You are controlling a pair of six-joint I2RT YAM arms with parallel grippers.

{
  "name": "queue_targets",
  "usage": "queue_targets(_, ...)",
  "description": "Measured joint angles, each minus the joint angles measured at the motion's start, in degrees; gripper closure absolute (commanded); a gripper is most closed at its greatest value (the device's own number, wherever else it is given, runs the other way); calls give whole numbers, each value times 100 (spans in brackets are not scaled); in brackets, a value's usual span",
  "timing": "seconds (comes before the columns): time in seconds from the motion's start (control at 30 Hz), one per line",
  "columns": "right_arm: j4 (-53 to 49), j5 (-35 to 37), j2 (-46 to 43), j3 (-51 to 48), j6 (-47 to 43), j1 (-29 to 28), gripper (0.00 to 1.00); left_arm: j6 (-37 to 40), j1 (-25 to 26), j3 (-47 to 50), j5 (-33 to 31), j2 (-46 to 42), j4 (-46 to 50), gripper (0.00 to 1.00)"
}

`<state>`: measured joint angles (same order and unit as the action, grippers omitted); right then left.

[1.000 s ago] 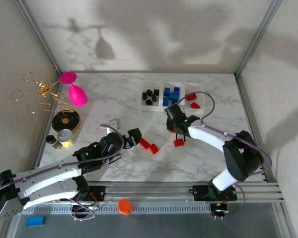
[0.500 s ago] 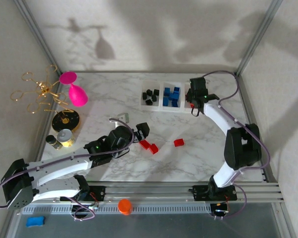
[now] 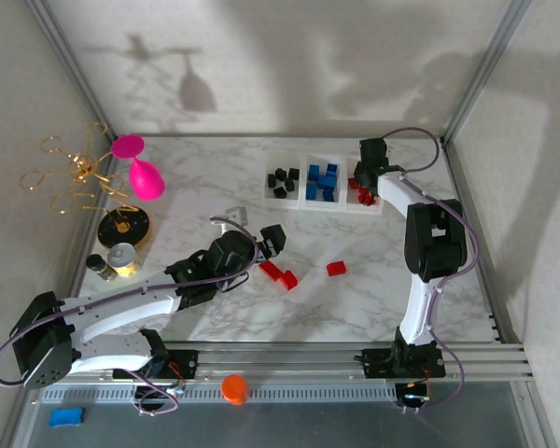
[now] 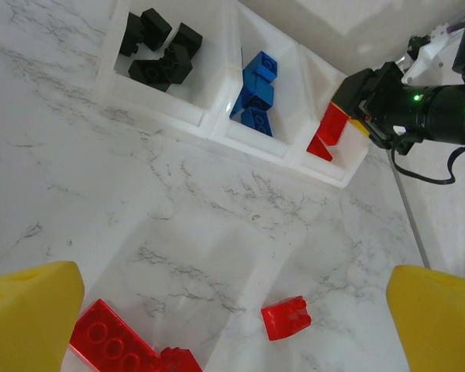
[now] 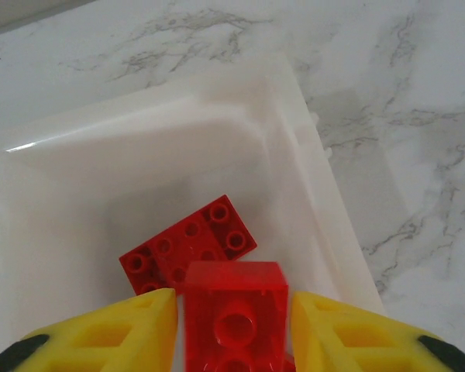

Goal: Sort the legos into containers by color
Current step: Place the lego in the container, then pick up the lego from the center of the table.

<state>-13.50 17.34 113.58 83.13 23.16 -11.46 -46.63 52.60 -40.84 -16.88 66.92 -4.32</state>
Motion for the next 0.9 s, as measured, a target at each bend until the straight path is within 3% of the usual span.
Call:
queue_targets(0.33,-63,-181,-516,-144,37,-72,41,-4,-22,0,87,-2,-15,0)
queue_targets(0.57,-155,-415,-1672,-1141,212,-546,35,-9,-22,57,105,-284,-11,0)
queue_targets(0.9,-629,-614,-2472,-2496,520,-1329,28,-229,-22,588,101,-831,52,0)
